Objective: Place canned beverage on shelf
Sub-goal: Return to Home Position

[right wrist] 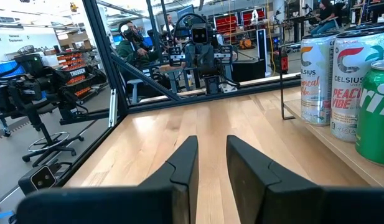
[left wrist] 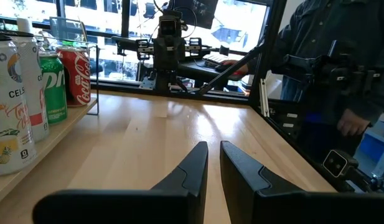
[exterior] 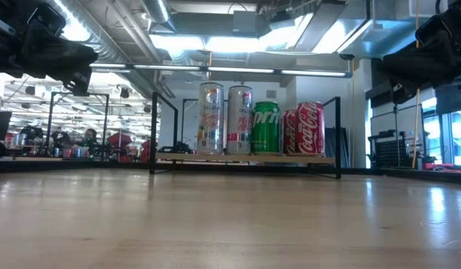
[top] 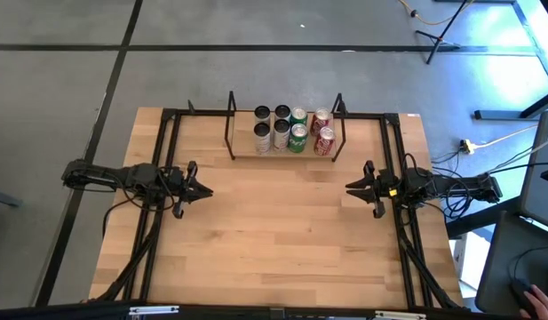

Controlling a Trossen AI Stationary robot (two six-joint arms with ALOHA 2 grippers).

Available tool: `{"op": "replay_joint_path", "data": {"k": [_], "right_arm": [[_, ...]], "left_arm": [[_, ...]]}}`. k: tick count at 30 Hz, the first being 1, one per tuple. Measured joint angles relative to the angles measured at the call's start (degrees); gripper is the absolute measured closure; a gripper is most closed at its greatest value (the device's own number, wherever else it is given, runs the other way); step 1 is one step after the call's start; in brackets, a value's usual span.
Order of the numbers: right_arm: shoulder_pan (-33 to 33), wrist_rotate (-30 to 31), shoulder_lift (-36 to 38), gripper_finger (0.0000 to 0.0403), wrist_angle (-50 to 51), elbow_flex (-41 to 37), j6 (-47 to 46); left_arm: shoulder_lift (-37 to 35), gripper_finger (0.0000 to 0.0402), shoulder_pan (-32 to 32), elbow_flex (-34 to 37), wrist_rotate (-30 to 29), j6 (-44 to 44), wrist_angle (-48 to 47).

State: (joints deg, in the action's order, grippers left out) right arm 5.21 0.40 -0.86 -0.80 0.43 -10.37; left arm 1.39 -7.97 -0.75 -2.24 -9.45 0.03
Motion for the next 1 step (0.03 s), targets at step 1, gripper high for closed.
{"op": "replay_joint_path", "data": {"k": [1], "right_arm": [[0.0,0.0,0.0,0.0331,0.0,0.0,0.0]], "left_arm": [[0.0,0.0366,0.0,0.0,0.0,0.0,0.0]]}}
